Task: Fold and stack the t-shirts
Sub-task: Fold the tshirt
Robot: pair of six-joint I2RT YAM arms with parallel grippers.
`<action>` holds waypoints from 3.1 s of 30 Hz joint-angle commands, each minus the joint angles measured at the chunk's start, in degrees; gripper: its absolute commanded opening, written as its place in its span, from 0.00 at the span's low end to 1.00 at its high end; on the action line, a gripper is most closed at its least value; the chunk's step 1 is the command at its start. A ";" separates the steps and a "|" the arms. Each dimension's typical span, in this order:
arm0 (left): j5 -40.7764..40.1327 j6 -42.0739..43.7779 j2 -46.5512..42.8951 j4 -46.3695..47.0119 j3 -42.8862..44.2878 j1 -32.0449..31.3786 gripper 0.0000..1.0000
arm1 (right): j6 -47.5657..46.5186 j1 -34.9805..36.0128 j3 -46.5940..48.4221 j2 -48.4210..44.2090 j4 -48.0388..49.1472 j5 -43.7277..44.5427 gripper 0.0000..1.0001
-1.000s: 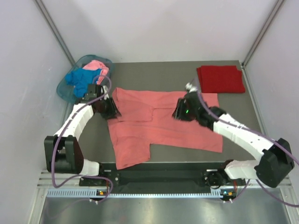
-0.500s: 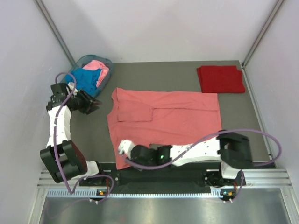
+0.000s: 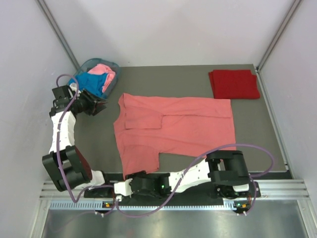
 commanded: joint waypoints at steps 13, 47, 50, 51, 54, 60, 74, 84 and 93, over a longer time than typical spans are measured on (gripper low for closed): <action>2.19 -1.16 2.73 7.99 -3.31 0.41 0.45 | -8.89 0.20 3.87 7.14 6.50 8.35 0.43; -1.16 16.24 -1.84 12.73 -18.51 -17.16 0.45 | 27.57 -40.22 3.87 -1.04 2.28 -39.09 0.00; 1.12 16.15 1.14 17.04 -19.84 -17.87 0.45 | 29.59 -42.33 2.91 -0.34 4.65 -42.87 0.00; 2.18 16.33 1.93 17.48 -19.49 -17.96 0.45 | 30.29 -42.86 3.08 -0.07 4.75 -43.92 0.00; 3.86 18.60 4.13 16.88 -16.95 -19.01 0.44 | 30.92 -44.62 3.26 0.90 4.83 -47.09 0.00; 0.60 19.93 7.83 13.97 -13.60 -23.75 0.47 | 31.62 -46.47 3.34 -1.56 4.32 -47.88 0.00; -8.26 34.16 6.86 8.08 -10.53 -27.71 0.43 | 33.55 -48.57 9.75 5.55 2.11 -54.39 0.00; 4.02 51.82 1.32 17.94 -15.90 -27.54 0.40 | 36.28 -50.86 10.73 8.02 3.16 -59.04 0.00; 8.78 70.02 10.38 5.44 -9.47 -28.59 0.41 | 37.60 -52.18 10.99 8.81 4.75 -62.12 0.00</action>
